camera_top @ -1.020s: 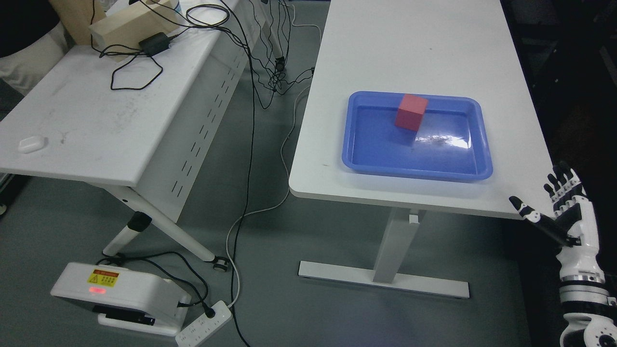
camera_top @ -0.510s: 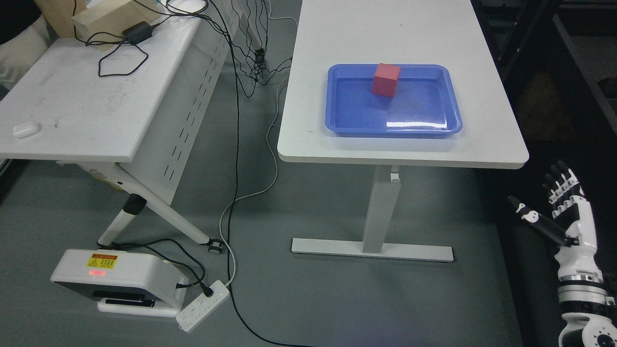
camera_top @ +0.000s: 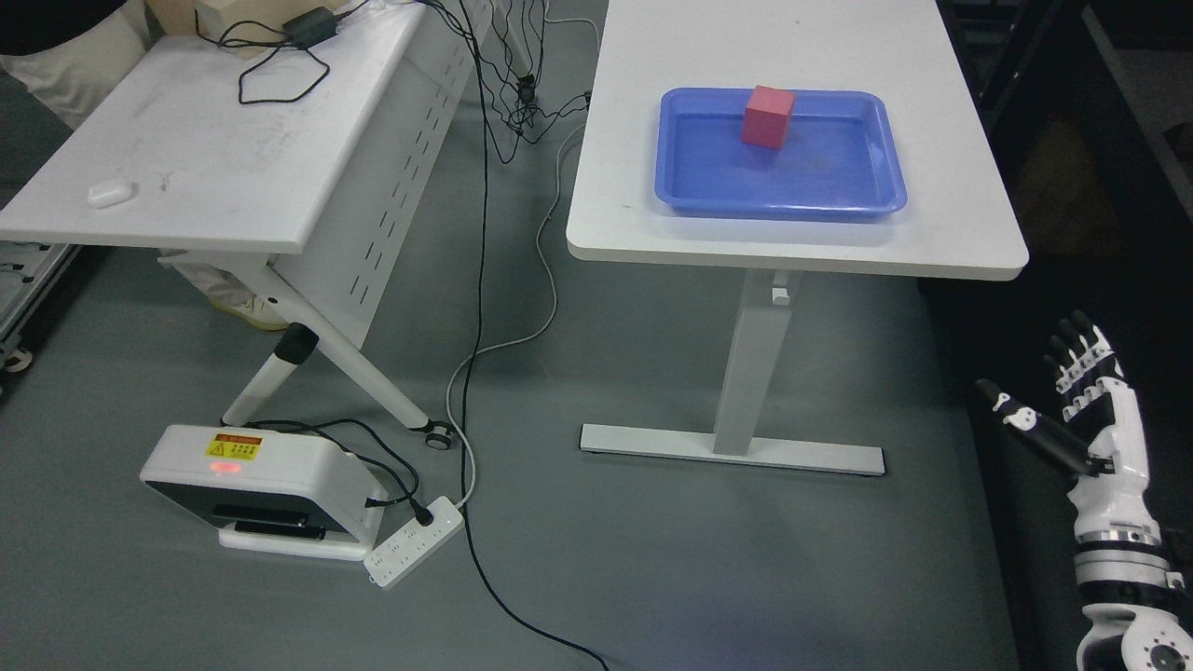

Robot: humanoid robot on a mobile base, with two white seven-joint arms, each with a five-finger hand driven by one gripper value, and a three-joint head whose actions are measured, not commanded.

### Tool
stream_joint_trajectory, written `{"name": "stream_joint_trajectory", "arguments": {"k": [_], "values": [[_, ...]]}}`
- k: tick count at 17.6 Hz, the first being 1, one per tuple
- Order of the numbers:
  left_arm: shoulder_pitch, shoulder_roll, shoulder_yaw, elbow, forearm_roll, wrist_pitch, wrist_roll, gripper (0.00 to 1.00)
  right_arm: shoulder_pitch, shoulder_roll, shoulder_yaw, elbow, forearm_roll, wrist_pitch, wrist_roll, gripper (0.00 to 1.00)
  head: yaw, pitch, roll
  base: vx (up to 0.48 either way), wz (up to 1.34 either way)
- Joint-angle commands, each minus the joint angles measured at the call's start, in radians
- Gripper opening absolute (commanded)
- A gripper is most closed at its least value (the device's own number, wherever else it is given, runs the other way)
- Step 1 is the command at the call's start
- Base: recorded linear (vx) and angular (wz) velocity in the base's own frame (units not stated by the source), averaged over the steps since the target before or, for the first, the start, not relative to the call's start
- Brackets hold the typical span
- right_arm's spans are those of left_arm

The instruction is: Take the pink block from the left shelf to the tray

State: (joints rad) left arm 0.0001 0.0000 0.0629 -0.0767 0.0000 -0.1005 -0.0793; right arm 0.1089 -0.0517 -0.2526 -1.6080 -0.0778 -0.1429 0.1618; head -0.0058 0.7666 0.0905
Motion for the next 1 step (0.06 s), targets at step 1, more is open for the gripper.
{"name": "stream_joint_trajectory", "arguments": {"k": [1], "values": [[0.009,0.017,0.0,0.0,-0.002,-0.001,0.0,1.0,-0.006,0.001,0.007,0.0,0.0,0.002,0.001,1.0,0.0,0.0,0.0,-0.143,0.09]]}}
